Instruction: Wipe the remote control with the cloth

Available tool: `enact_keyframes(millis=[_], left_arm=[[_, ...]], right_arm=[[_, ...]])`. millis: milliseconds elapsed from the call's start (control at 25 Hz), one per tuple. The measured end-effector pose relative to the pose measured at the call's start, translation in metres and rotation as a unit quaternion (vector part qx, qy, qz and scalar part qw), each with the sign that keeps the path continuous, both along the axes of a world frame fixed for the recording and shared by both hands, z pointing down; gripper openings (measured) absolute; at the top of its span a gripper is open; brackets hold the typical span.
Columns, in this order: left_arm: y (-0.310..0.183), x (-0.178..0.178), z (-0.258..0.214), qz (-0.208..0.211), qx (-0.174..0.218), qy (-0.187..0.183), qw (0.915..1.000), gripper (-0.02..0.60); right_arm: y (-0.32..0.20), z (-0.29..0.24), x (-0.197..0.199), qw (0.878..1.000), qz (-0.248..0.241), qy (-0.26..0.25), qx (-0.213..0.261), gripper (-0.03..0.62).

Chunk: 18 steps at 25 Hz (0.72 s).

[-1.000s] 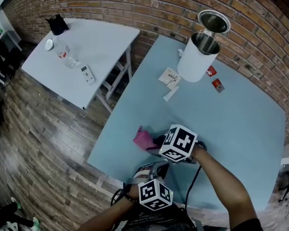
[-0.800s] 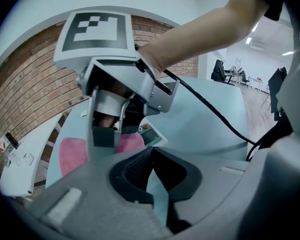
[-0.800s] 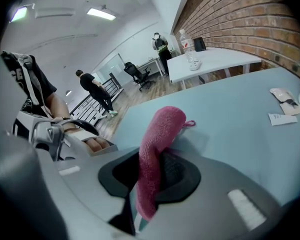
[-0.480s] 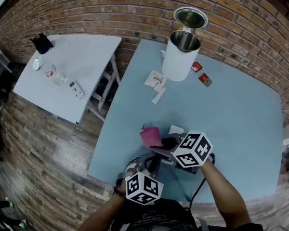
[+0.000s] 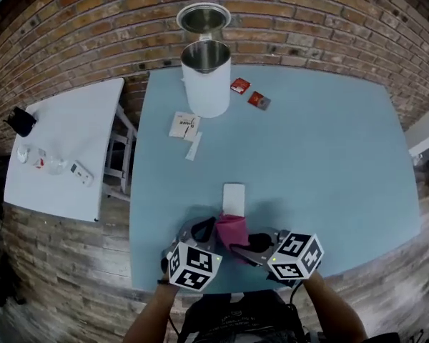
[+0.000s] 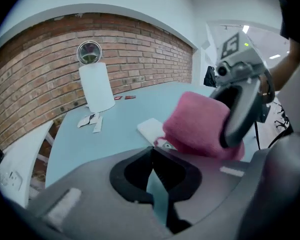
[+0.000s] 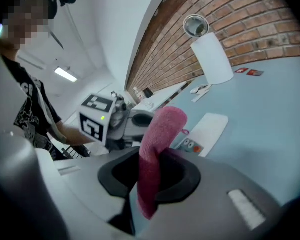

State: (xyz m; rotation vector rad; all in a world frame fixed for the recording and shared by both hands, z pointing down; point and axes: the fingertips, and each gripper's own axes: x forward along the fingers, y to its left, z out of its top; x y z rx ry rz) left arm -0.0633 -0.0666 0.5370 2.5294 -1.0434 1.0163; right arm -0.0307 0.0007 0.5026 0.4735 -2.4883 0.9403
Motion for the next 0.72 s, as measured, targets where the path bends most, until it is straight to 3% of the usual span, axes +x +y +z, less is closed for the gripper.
enact_keyframes(millis=[120, 200, 320, 440, 560, 720], left_arm=[[-0.012, 0.004, -0.004, 0.005, -0.006, 0.022, 0.9997, 0.005], [-0.020, 0.009, -0.012, 0.013, -0.010, 0.041, 0.9990, 0.005], [-0.027, 0.021, -0.021, 0.053, -0.027, 0.053, 0.9968, 0.005], [-0.025, 0.035, -0.018, 0.112, -0.048, 0.033, 0.9920, 0.005], [-0.017, 0.045, -0.004, 0.165, -0.077, 0.003, 0.9832, 0.005], [-0.008, 0.049, 0.011, 0.202, -0.106, -0.026, 0.9733, 0.005]], right_arm=[[0.027, 0.012, -0.009, 0.996, -0.054, 0.063, 0.026, 0.077], [0.039, 0.018, -0.018, 0.981, -0.106, 0.134, 0.094, 0.077], [0.049, 0.026, -0.038, 0.927, -0.171, 0.228, 0.243, 0.077], [0.052, 0.030, -0.056, 0.874, -0.192, 0.271, 0.354, 0.077], [0.047, 0.024, -0.063, 0.845, -0.195, 0.295, 0.400, 0.077], [0.043, 0.033, -0.063, 0.818, -0.201, 0.316, 0.436, 0.077]])
